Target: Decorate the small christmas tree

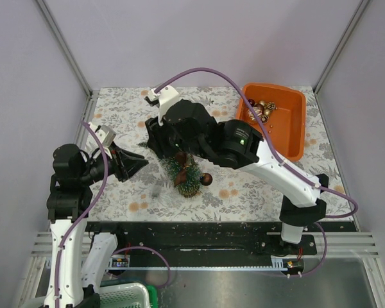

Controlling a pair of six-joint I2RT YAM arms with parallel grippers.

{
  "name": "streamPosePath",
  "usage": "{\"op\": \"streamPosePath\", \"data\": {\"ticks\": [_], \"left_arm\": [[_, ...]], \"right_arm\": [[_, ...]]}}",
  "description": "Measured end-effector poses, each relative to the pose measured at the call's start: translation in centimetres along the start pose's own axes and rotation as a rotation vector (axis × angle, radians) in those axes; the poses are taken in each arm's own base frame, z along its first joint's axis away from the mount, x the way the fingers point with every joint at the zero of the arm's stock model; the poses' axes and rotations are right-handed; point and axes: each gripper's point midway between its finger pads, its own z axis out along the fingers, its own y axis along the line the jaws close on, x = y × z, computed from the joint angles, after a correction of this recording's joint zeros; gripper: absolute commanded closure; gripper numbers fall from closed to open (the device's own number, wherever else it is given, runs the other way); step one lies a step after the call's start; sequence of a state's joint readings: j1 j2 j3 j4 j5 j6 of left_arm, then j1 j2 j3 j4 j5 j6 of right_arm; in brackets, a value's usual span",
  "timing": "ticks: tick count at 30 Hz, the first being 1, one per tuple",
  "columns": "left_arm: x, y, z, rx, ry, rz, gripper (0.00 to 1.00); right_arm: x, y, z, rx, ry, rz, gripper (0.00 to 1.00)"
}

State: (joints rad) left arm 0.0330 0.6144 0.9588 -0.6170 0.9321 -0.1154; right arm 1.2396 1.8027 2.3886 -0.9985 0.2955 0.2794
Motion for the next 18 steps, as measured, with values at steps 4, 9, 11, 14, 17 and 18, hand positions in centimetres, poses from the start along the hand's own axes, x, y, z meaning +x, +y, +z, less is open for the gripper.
{"op": "streamPosePath", "data": {"ticks": [4, 9, 11, 14, 17, 18], "left_arm": [[-0.2, -0.1, 0.1, 0.004, -0.012, 0.0, 0.71], [-0.4, -0.1, 0.2, 0.012, -0.021, -0.005, 0.71], [-0.4, -0.1, 0.2, 0.014, -0.022, -0.01, 0.69], [-0.5, -0.1, 0.3, 0.015, -0.027, -0.012, 0.67], [-0.6, -0.1, 0.3, 0.017, -0.032, -0.013, 0.62], [-0.7, -0.1, 0.3, 0.017, -0.033, -0.013, 0.59]], "right_arm": [[0.2, 1.1, 0.4, -0.017, 0.008, -0.028, 0.73], [0.3, 2.3, 0.4, -0.041, 0.01, -0.058, 0.73], [0.3, 2.5, 0.5, -0.045, 0.011, -0.068, 0.73], [0.4, 2.6, 0.5, -0.046, 0.011, -0.08, 0.72], [0.4, 2.6, 0.6, -0.042, 0.011, -0.093, 0.72], [0.4, 2.6, 0.7, -0.04, 0.011, -0.099, 0.72]]}}
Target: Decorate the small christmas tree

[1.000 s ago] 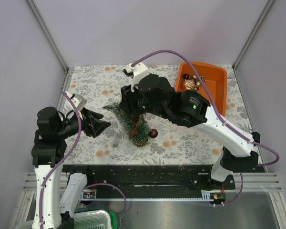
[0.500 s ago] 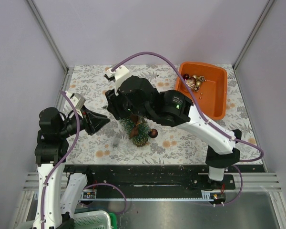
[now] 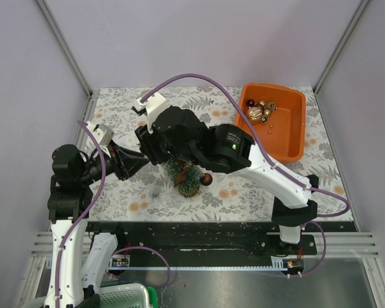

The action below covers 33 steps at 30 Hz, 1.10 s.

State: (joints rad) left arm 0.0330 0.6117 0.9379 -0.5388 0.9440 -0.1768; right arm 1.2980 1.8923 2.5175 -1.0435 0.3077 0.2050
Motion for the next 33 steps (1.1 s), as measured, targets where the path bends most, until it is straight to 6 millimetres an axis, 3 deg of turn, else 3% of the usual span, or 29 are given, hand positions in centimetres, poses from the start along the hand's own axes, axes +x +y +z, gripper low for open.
{"op": "streamPosePath", "data": {"ticks": [3, 6, 11, 20, 33], "left_arm": [[-0.2, 0.0, 0.1, 0.001, -0.006, 0.004, 0.52], [-0.2, 0.2, 0.2, 0.003, -0.004, -0.002, 0.52], [-0.2, 0.5, 0.7, 0.012, 0.004, -0.008, 0.58], [0.4, 1.2, 1.3, 0.019, 0.018, -0.028, 0.69], [0.5, 1.7, 2.0, 0.027, 0.03, -0.037, 0.83]], "right_arm": [[-0.1, -0.2, 0.2, 0.013, -0.006, -0.015, 0.71], [-0.5, -0.2, 0.4, 0.02, -0.016, -0.028, 0.71], [-1.1, -0.3, 0.8, 0.034, -0.036, -0.044, 0.7], [-0.5, -0.3, 1.8, 0.044, -0.019, -0.07, 0.69], [-1.2, -0.8, 1.9, 0.068, -0.043, -0.104, 0.66]]}}
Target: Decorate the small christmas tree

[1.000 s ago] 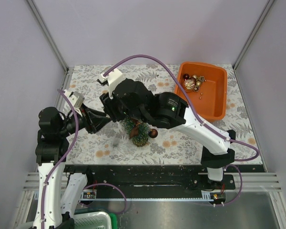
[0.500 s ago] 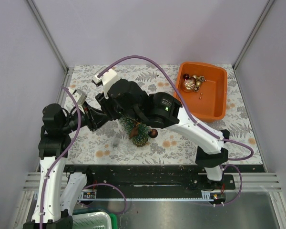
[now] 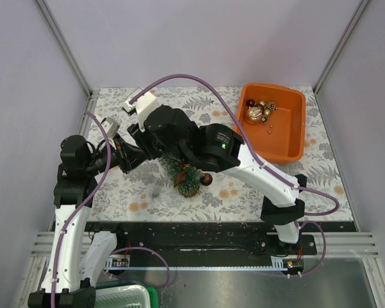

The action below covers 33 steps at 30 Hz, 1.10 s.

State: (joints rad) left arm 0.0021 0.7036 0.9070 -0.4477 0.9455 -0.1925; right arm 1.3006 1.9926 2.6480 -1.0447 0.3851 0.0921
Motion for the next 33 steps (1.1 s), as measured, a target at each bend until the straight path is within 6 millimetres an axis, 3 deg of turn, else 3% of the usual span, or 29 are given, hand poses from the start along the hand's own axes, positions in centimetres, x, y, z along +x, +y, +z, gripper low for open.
{"op": "streamPosePath", "data": {"ticks": [24, 33], "left_arm": [[0.1, 0.1, 0.7, 0.021, 0.014, -0.003, 0.96], [0.1, 0.1, 0.7, 0.02, 0.014, -0.003, 0.99]], "right_arm": [[0.1, 0.0, 0.3, 0.011, 0.0, -0.01, 0.66], [-0.1, 1.3, 0.0, -0.026, -0.011, -0.008, 0.66]]}}
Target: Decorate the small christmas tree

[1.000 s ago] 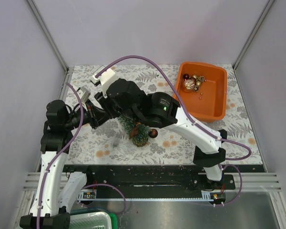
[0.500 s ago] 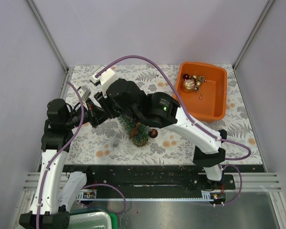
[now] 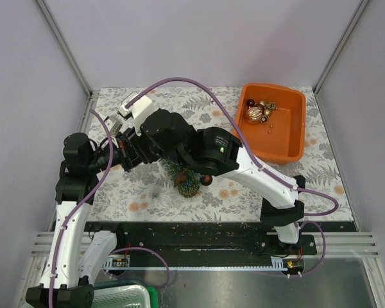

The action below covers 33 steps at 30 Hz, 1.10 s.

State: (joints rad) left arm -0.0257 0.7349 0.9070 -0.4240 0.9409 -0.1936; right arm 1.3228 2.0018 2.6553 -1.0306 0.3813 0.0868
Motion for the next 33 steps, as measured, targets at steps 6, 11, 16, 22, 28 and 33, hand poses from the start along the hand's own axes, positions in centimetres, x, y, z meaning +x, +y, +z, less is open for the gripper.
{"op": "streamPosePath", "data": {"ticks": [6, 11, 16, 22, 28, 33], "left_arm": [[0.0, 0.0, 0.0, -0.001, 0.0, -0.004, 1.0], [0.0, 0.0, 0.0, -0.001, -0.001, -0.01, 1.0], [0.0, -0.1, 0.0, 0.0, -0.001, -0.013, 1.0], [-0.1, -0.2, -0.1, 0.0, -0.005, -0.009, 1.0], [-0.1, -0.2, -0.1, 0.0, -0.006, -0.009, 1.0], [-0.1, -0.2, -0.1, 0.0, -0.006, -0.009, 1.0]], "right_arm": [[-0.3, 0.7, -0.2, -0.014, -0.014, -0.004, 0.66], [-0.4, 0.1, -0.2, 0.018, -0.02, -0.024, 0.65], [-0.5, -0.4, -0.2, 0.04, -0.023, -0.044, 0.65], [-0.5, -0.6, -0.2, 0.049, -0.024, -0.05, 0.65], [-0.5, -0.5, -0.2, 0.045, -0.025, -0.05, 0.65], [-0.8, -0.2, -0.3, 0.026, -0.031, -0.046, 0.65]]}}
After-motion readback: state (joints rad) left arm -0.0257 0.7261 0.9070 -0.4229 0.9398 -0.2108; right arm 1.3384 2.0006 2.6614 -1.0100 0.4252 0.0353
